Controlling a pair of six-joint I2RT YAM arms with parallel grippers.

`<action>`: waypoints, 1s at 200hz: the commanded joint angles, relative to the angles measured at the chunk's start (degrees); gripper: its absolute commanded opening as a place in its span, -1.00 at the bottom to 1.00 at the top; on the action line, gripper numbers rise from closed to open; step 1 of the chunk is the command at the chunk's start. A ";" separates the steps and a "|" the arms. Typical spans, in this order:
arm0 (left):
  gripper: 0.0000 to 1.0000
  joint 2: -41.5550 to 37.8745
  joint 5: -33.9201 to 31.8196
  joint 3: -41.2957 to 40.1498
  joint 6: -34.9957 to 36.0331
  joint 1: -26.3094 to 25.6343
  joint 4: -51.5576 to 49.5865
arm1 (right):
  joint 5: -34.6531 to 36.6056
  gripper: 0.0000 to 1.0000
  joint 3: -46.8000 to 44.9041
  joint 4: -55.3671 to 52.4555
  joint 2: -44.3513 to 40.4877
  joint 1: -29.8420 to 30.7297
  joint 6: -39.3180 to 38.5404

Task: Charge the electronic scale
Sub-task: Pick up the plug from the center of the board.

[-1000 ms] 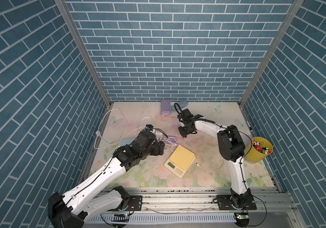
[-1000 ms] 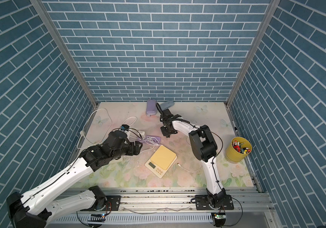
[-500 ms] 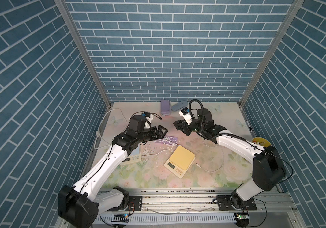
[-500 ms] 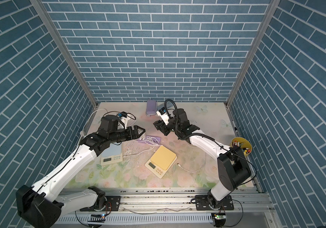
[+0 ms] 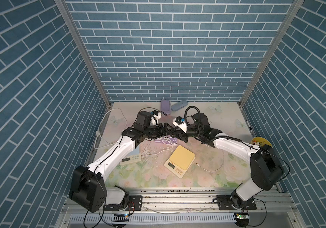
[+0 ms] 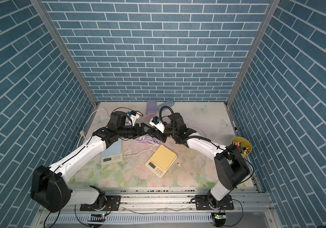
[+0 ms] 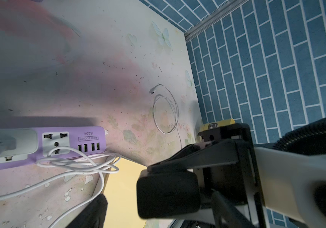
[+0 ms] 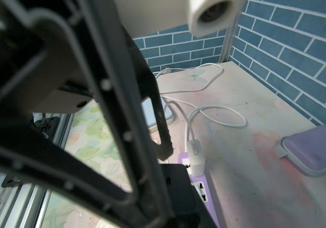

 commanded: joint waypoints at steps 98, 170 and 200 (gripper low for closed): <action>-0.18 4.87 5.81 2.69 -0.96 -0.44 0.42 | 0.72 -0.54 1.86 -3.17 -1.45 0.77 -9.78; -0.42 9.97 -7.98 15.85 8.79 -1.87 -14.85 | 12.73 0.22 -4.09 -5.67 -10.41 0.59 -6.46; -0.42 16.50 -25.39 25.59 15.81 -6.37 -25.91 | 22.00 0.22 -8.80 -9.17 -15.76 -0.24 -1.31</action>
